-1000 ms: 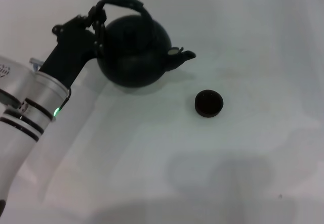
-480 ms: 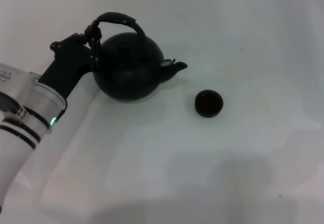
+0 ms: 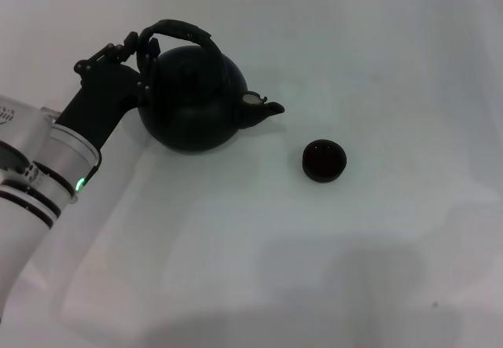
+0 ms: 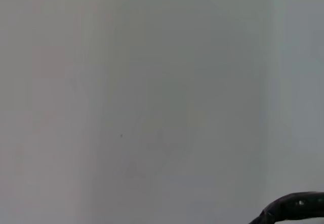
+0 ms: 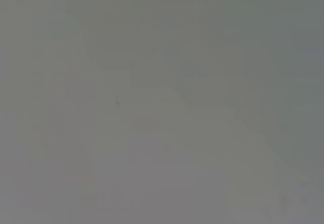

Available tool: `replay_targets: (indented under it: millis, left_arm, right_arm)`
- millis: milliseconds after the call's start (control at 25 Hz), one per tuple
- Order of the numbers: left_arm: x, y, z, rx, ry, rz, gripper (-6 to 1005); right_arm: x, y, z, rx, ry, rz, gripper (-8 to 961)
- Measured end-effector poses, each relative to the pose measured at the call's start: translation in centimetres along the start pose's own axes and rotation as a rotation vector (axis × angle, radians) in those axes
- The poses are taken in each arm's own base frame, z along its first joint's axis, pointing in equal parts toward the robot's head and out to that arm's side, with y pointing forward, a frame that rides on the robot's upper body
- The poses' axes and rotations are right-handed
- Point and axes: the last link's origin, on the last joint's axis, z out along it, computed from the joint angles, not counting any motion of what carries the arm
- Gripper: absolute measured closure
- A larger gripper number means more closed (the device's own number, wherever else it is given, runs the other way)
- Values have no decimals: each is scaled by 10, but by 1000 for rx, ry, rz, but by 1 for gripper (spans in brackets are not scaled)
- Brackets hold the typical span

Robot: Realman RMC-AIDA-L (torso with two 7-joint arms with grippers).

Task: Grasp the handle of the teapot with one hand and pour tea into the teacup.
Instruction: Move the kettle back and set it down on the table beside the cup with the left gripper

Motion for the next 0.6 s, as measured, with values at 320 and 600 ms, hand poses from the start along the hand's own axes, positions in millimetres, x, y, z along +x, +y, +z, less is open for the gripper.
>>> replay_targets:
  millis: [320, 600]
  left_arm:
    - [2, -1, 4, -6, 3, 11, 593]
    - [1, -4, 2, -4, -1, 12, 355]
  right_arm:
    - [-3, 1, 2, -3, -7, -2, 118]
    - [-5, -1, 3, -2, -11, 5, 118]
